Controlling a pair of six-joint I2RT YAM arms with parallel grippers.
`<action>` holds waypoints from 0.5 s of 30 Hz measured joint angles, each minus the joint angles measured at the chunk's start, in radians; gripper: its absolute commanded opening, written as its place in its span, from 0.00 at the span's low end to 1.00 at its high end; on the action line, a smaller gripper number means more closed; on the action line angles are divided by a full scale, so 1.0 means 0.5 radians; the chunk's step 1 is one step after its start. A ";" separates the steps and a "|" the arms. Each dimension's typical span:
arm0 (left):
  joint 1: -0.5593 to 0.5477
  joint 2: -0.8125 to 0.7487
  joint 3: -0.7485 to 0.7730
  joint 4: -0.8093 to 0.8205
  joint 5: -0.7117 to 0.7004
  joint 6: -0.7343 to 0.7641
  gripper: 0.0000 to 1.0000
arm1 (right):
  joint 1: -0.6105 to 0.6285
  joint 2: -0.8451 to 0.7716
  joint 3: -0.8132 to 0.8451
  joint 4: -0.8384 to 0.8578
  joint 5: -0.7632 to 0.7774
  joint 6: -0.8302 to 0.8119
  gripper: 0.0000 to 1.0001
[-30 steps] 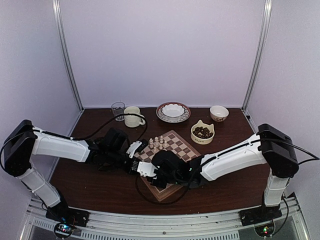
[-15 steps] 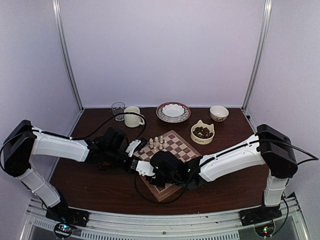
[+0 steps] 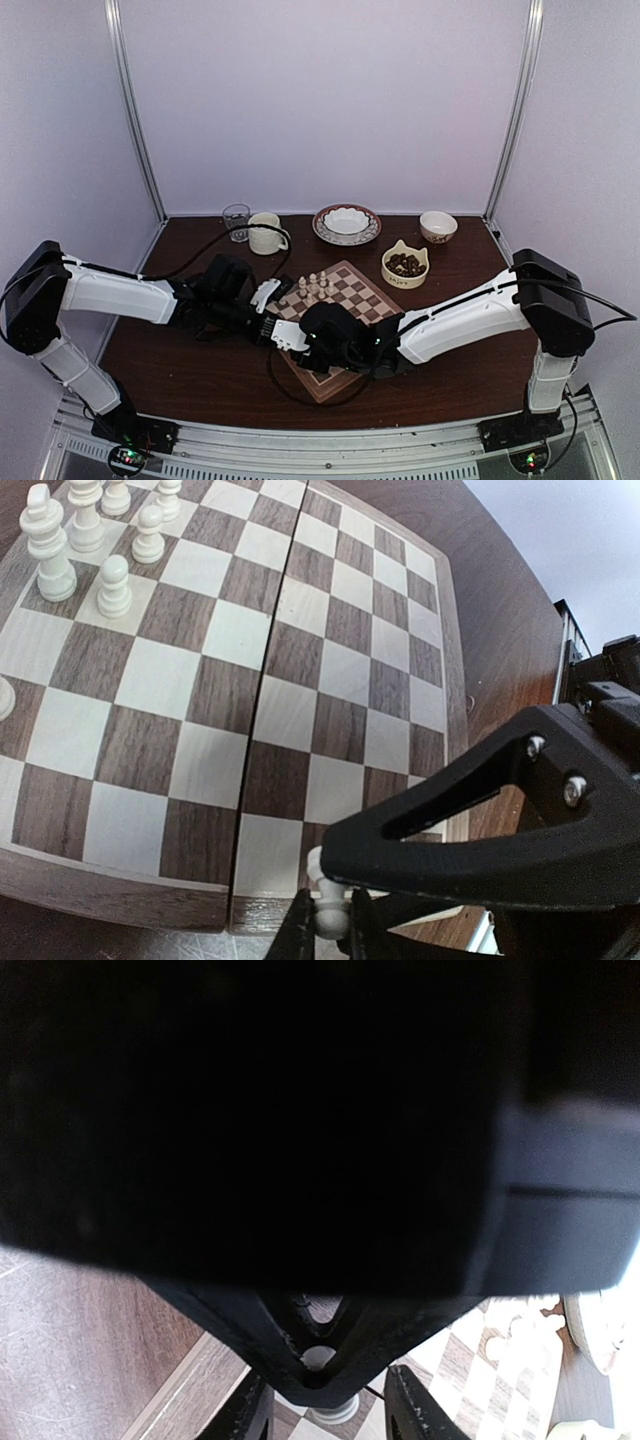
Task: Set up the chess pieces on the board
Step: Pass from the left arm to the right
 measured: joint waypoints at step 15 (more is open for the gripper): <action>0.021 -0.033 -0.049 0.155 0.214 -0.067 0.01 | -0.008 -0.085 -0.175 0.149 -0.093 0.002 0.52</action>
